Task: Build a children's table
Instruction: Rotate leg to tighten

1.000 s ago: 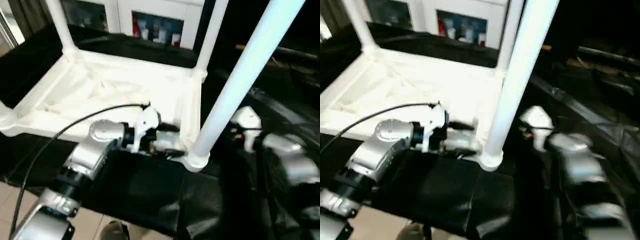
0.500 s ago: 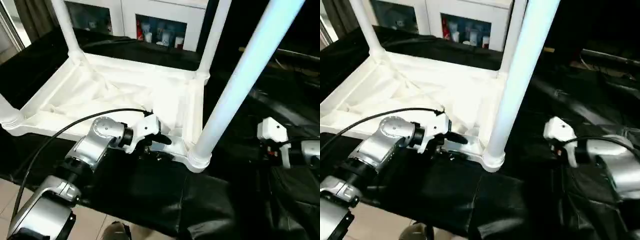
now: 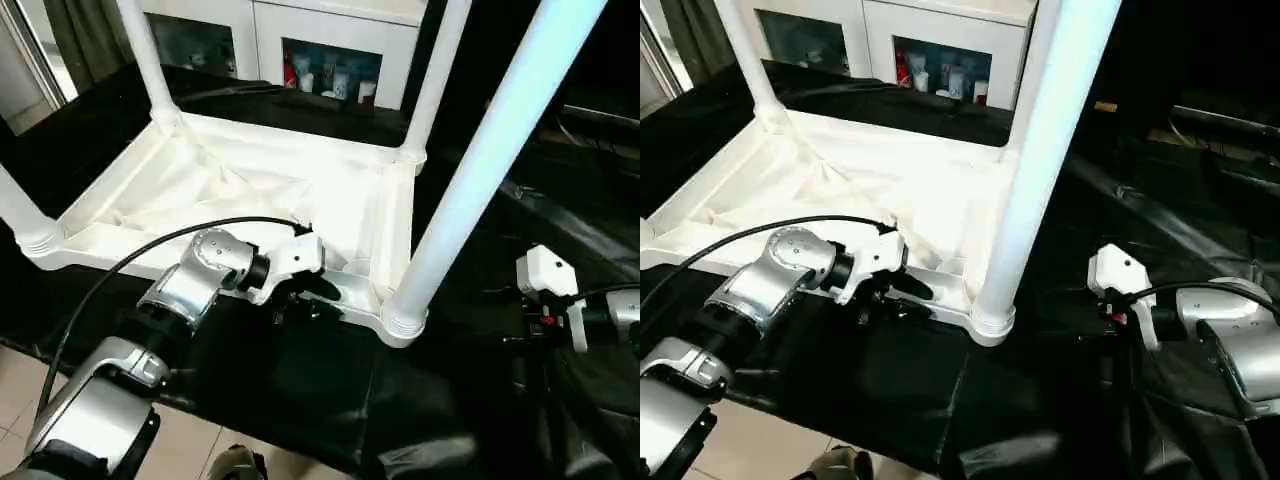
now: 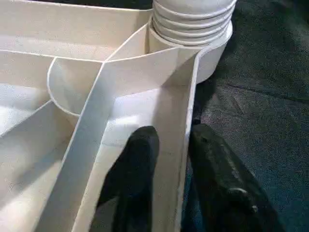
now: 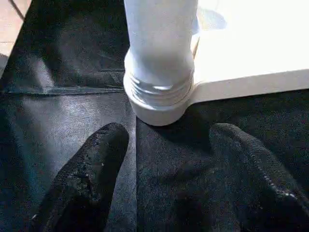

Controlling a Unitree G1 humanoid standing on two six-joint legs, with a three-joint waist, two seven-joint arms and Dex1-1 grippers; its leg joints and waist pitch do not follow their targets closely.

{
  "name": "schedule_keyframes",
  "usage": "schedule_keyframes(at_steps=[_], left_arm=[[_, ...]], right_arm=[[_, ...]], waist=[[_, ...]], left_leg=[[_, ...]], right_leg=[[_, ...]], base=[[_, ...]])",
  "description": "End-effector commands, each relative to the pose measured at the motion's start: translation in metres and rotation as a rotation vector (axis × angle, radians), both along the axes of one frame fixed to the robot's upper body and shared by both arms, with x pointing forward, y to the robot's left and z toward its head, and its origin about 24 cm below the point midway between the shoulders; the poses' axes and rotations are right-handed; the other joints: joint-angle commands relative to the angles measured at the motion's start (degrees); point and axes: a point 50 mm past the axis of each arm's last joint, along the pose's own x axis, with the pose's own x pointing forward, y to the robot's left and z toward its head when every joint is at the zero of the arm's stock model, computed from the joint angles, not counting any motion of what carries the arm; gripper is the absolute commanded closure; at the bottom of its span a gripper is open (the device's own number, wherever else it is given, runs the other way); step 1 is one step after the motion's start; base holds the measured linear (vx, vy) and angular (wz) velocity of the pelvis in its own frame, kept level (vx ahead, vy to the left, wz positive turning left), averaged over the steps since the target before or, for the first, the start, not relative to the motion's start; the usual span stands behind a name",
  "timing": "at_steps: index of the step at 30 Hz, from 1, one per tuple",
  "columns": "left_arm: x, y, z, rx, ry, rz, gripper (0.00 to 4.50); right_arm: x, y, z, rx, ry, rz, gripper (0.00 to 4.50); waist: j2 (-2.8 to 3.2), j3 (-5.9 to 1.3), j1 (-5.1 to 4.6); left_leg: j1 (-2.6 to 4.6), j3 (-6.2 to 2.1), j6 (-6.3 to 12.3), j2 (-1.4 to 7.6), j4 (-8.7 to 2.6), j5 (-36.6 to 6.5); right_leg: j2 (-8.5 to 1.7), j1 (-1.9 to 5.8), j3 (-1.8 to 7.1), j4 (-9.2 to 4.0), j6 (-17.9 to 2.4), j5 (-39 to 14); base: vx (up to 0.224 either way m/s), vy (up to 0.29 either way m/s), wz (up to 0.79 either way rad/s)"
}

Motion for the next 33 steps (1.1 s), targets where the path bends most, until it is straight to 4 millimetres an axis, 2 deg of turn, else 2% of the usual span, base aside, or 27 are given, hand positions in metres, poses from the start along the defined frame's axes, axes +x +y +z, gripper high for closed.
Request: schedule_keyframes(at_steps=[1, 2, 14, 15, 16, 17, 19, 20, 22, 23, 24, 25, 26, 27, 28, 29, 32, 33], left_arm=[[0.001, 0.0, -0.002, 0.037, 0.005, -0.013, 3.37], [0.001, -0.001, -0.002, 0.041, 0.001, -0.016, 3.56], [0.003, 0.0, -0.011, 0.097, 0.002, -0.01, 4.36], [0.004, 0.001, -0.012, 0.103, 0.001, 0.008, 4.39], [0.006, 0.003, -0.013, 0.102, 0.004, 0.051, 4.39], [0.006, 0.003, -0.013, 0.1, 0.004, 0.061, 4.47], [0.009, 0.004, -0.014, 0.092, 0.006, 0.113, 4.47], [0.01, 0.005, -0.015, 0.077, 0.01, 0.157, 4.47], [0.012, 0.005, -0.015, 0.05, 0.02, 0.206, 4.47], [0.012, 0.004, -0.016, 0.024, 0.03, 0.238, 4.5], [0.011, 0.003, -0.017, 0.001, 0.034, 0.275, 4.5], [0.01, 0.002, -0.017, -0.009, 0.035, 0.293, 4.5], [0.009, 0.0, -0.019, -0.014, 0.023, 0.322, 4.5], [0.005, -0.002, -0.021, -0.012, 0.025, 0.321, 4.5], [0.003, -0.003, -0.022, -0.011, 0.028, 0.316, 4.5], [0.002, -0.004, -0.023, -0.012, 0.03, 0.312, 4.5], [-0.004, -0.006, -0.025, -0.018, 0.037, 0.29, 4.5], [-0.005, -0.007, -0.026, -0.018, 0.036, 0.286, 4.5]], right_arm=[[-0.001, 0.0, 0.005, -0.001, -0.013, 0.008, 1.39], [0.0, 0.0, 0.005, -0.003, -0.02, 0.002, 1.39], [0.0, 0.006, 0.002, 0.001, -0.014, 0.008, 1.39], [0.001, 0.007, 0.002, 0.007, -0.017, 0.007, 1.39], [0.001, 0.009, 0.0, 0.017, -0.017, 0.004, 1.39], [0.002, 0.009, 0.0, 0.018, -0.018, 0.003, 1.39], [0.003, 0.01, -0.002, 0.023, -0.019, -0.002, 1.39], [0.004, 0.012, -0.004, 0.028, -0.027, -0.01, 1.39], [0.006, 0.014, -0.008, 0.041, -0.046, -0.025, 1.39], [0.009, 0.017, -0.011, 0.055, -0.066, -0.045, 1.22], [0.016, 0.022, -0.016, 0.086, -0.103, -0.1, 1.11], [0.02, 0.024, -0.019, 0.102, -0.119, -0.129, 1.01], [0.027, 0.028, -0.021, 0.137, -0.148, -0.186, 1.01], [0.032, 0.032, -0.022, 0.165, -0.168, -0.226, 0.92], [0.035, 0.034, -0.023, 0.181, -0.178, -0.247, 0.8], [0.036, 0.037, -0.023, 0.181, -0.185, -0.249, 0.71], [0.041, 0.048, -0.026, 0.178, -0.196, -0.246, 0.5], [0.042, 0.052, -0.027, 0.185, -0.195, -0.239, 0.5]], waist=[[-0.69, -4.97, 0.28], [-0.63, -4.93, 0.28], [-0.71, -4.77, 0.18], [-0.73, -4.79, 0.14], [-0.99, -4.64, 0.09], [-0.83, -4.68, 0.08], [-0.92, -4.68, -0.09], [-1.09, -4.61, -0.21], [-1.05, -4.59, -0.45], [-1.24, -4.51, -0.65], [-1.47, -4.42, -0.98], [-1.42, -4.22, -1.61], [-1.4, -4.38, -1.6], [-1.63, -4.28, -2.02], [-1.55, -4.23, -2.57], [-1.64, -4.01, -2.68], [-1.49, -3.98, -2.85], [-1.47, -4.13, -2.84]], left_leg=[[0.9, -0.61, 3.29, 0.77, -3.45, -13.5], [0.89, -0.61, 3.27, 0.76, -3.45, -13.6], [0.85, -0.72, 3.15, 0.72, -3.57, -14.7], [0.87, -0.73, 3.15, 0.73, -3.56, -14.7], [0.77, -0.68, 3.23, 0.69, -3.57, -14.6], [0.72, -0.75, 3.24, 0.68, -3.59, -14.4], [0.81, -0.73, 3.3, 0.69, -3.56, -14.7], [0.73, -0.68, 3.25, 0.61, -3.53, -14.8], [0.6, -0.75, 3.09, 0.49, -3.57, -14.7], [0.46, -0.84, 2.94, 0.41, -3.63, -15.1], [0.32, -0.82, 2.81, 0.46, -3.66, -14.9], [-0.11, -1.0, 2.25, 0.06, -3.81, -15.6], [0.04, -1.09, 1.99, 0.13, -3.72, -15.6], [0.03, -1.19, 2.06, 0.13, -3.83, -15.3], [0.11, -1.19, 2.11, 0.13, -3.92, -15.5], [0.31, -1.1, 2.35, 0.17, -3.95, -15.9], [0.47, -0.94, 2.94, 0.24, -4.07, -15.8], [0.51, -0.93, 3.38, 0.36, -4.16, -14.9]], right_leg=[[-2.44, 3.41, 1.15, -5.02, -11.7, -17.1], [-2.43, 3.39, 1.13, -5.02, -11.7, -17.1], [-2.5, 3.33, 1.06, -5.31, -10.8, -19.5], [-2.53, 3.32, 1.07, -5.33, -10.8, -19.6], [-2.5, 3.28, 1.06, -5.37, -10.7, -19.6], [-2.56, 3.3, 1.04, -5.29, -10.7, -19.6], [-2.48, 3.22, 0.97, -5.35, -10.7, -19.8], [-2.49, 3.23, 0.99, -5.4, -10.5, -20.3], [-2.48, 3.21, 0.88, -5.45, -10.3, -21.1], [-2.46, 3.35, 0.78, -5.57, -9.5, -22.5], [-2.61, 3.12, 0.78, -5.47, -9.5, -22.8], [-2.42, 3.33, 0.35, -5.92, -7.9, -26.9], [-2.58, 3.35, 0.36, -5.92, -7.3, -28.0], [-2.66, 3.16, 0.35, -6.09, -6.8, -28.9], [-2.46, 2.93, 0.35, -6.28, -6.6, -29.1], [-2.33, 2.68, 0.42, -6.49, -6.6, -29.2], [-2.14, 2.61, 0.53, -6.42, -7.2, -27.0], [-2.14, 2.79, 0.61, -6.03, -8.0, -24.0]], base=[[0.0, 0.0, 0.0], [0.0, 0.0, 0.0], [0.0, 0.0, 0.0], [0.0, 0.0, 0.0], [0.0, 0.0, 0.0], [0.0, 0.0, 0.0], [0.0, 0.0, 0.0], [0.0, 0.0, 0.0], [0.0, 0.0, 0.0], [0.0, 0.0, 0.0], [0.0, 0.0, 0.0], [0.0, 0.0, 0.0], [0.0, 0.0, 0.0], [0.0, 0.0, 0.0], [0.0, 0.0, 0.0], [0.0, 0.0, 0.0], [0.0, 0.0, 0.0], [0.0, 0.0, 0.0]])
